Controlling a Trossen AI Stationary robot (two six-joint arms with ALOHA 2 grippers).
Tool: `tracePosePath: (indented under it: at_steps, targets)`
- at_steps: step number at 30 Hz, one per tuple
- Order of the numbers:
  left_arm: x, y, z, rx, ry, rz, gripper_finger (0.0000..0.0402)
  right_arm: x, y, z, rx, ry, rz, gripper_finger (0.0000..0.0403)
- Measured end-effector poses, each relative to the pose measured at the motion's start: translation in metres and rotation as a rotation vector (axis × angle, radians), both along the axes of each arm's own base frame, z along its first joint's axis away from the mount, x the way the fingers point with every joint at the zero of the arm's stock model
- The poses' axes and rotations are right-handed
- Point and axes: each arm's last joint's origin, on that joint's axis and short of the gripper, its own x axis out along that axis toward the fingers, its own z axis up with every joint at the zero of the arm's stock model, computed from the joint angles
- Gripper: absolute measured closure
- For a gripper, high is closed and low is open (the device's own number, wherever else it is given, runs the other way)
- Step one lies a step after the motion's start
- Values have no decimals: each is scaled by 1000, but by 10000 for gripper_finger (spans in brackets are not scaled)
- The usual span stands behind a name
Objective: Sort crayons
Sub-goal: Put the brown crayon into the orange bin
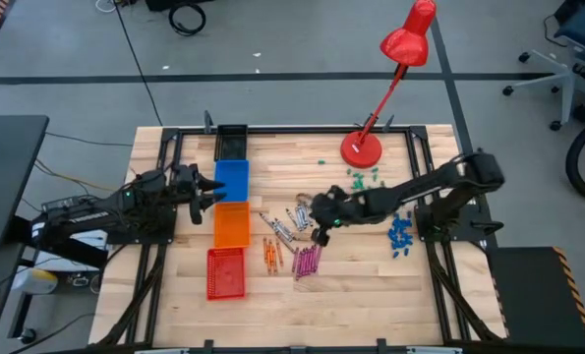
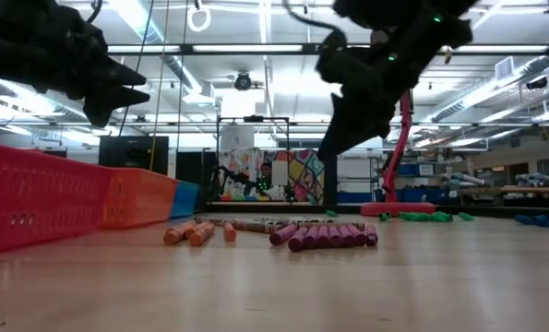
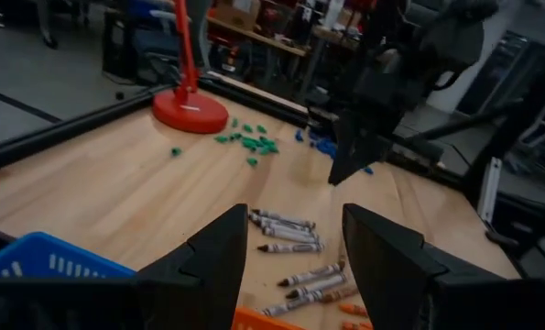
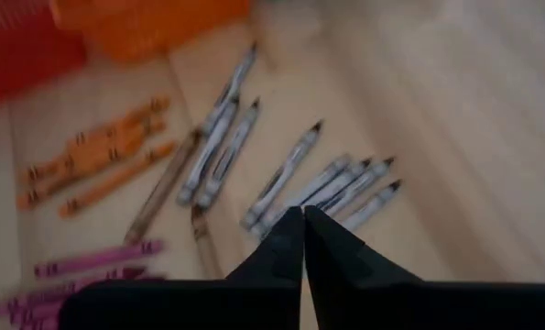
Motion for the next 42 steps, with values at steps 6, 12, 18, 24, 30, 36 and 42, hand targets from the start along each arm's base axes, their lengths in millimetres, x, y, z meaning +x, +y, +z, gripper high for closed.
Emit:
tracePosePath:
  at_steps: [6,12,18,24,30,36,42]
  targets:
    - [1,-3,0,1,-1,-30,209,32,18,-3,-6,218,73,324]
    - [1,-3,1,35,-4,-33,209,55,34,-4,-22,337,112,284]
    - [1,-3,2,50,-12,-34,209,72,44,-9,-13,435,125,282]
    - [1,-3,3,69,-20,-35,209,82,47,-26,5,555,117,284]
    - [1,-3,3,69,-19,-35,209,84,48,-37,30,611,82,284]
    - [1,-3,3,68,-20,-35,209,83,48,-36,68,611,61,295]
    - [1,-3,3,68,-19,-35,209,85,45,-36,65,600,54,321]
